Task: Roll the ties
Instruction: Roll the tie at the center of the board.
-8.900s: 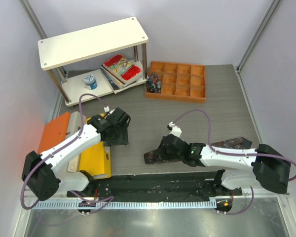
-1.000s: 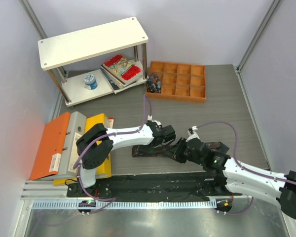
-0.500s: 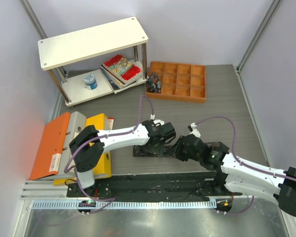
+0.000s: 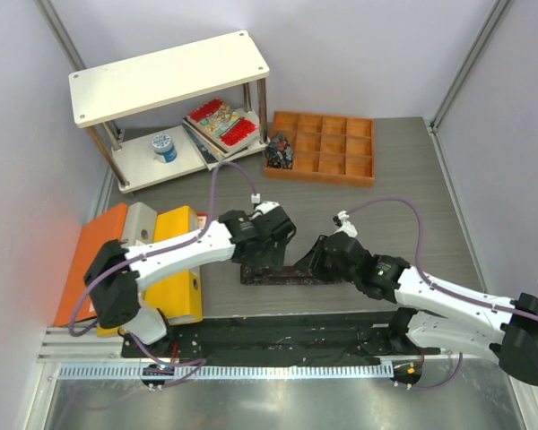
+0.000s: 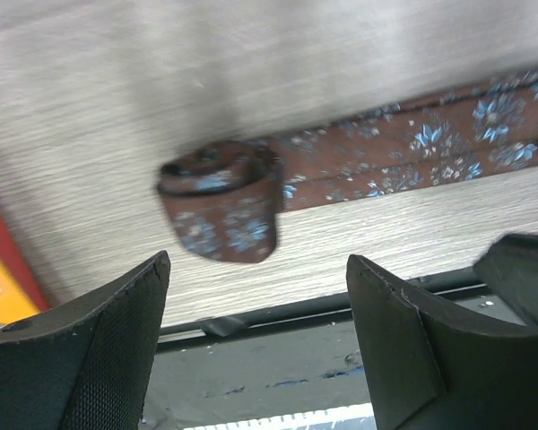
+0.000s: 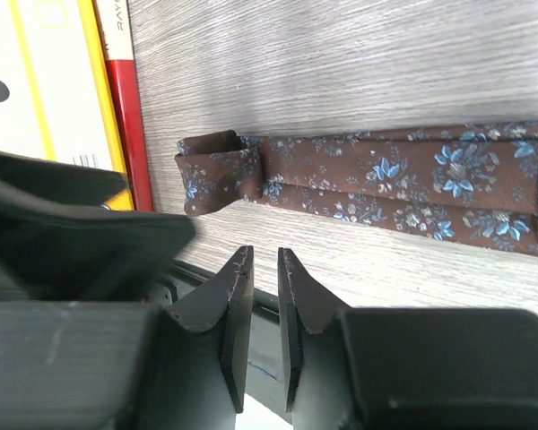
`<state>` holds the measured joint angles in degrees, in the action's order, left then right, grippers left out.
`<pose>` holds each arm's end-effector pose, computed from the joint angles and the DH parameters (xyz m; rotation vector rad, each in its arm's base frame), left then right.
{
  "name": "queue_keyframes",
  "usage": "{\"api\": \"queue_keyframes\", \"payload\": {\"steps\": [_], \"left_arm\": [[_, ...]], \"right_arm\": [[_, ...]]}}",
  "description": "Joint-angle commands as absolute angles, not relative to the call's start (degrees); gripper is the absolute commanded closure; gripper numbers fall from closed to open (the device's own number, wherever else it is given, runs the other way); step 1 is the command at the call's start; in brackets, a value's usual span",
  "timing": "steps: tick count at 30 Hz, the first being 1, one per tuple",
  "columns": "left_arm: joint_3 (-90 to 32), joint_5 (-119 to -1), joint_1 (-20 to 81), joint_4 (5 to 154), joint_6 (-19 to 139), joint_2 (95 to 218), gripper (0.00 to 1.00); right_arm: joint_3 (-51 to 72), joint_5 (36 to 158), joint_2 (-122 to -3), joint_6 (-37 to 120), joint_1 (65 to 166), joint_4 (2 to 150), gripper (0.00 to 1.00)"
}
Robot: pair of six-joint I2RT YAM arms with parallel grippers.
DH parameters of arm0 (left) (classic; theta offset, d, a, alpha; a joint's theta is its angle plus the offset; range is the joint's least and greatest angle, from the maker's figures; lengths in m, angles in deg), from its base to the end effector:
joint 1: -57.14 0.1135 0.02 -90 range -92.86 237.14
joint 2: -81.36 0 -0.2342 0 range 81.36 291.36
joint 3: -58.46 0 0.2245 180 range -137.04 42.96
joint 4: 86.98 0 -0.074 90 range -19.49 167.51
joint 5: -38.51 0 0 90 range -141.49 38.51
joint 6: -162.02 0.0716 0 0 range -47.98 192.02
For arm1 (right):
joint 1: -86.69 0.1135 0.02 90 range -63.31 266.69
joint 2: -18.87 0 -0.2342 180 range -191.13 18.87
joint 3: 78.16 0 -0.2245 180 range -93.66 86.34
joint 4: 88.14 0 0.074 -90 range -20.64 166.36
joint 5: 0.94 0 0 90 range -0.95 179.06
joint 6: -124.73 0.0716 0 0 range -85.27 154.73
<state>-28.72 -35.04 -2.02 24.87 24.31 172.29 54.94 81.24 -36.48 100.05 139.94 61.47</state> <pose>0.1672 -0.2404 0.1974 0.2093 2.7158 -0.1139 0.1405 0.1719 0.1823 0.3334 2.3998 0.9120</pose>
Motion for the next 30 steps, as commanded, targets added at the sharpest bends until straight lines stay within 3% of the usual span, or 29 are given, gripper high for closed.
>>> {"api": "queue_keyframes", "payload": {"steps": [1,10,18,30], "left_arm": [[-26.92,-33.73,1.5,24.08,24.73,162.41,0.22],[-20.15,-28.55,8.27,19.33,23.24,145.63,0.23],[-13.73,-27.23,9.15,17.66,22.1,139.37,0.23],[-10.74,-28.28,9.15,18.98,21.74,138.13,0.24]], "right_arm": [[50.49,81.4,-39.57,97.14,140.13,63.53,0.76],[36.0,83.16,-57.4,93.62,144.52,65.46,0.77],[24.13,84.66,-73.23,91.77,147.33,66.34,0.8],[31.83,78.43,-73.51,91.42,146.72,66.08,0.82]]}}
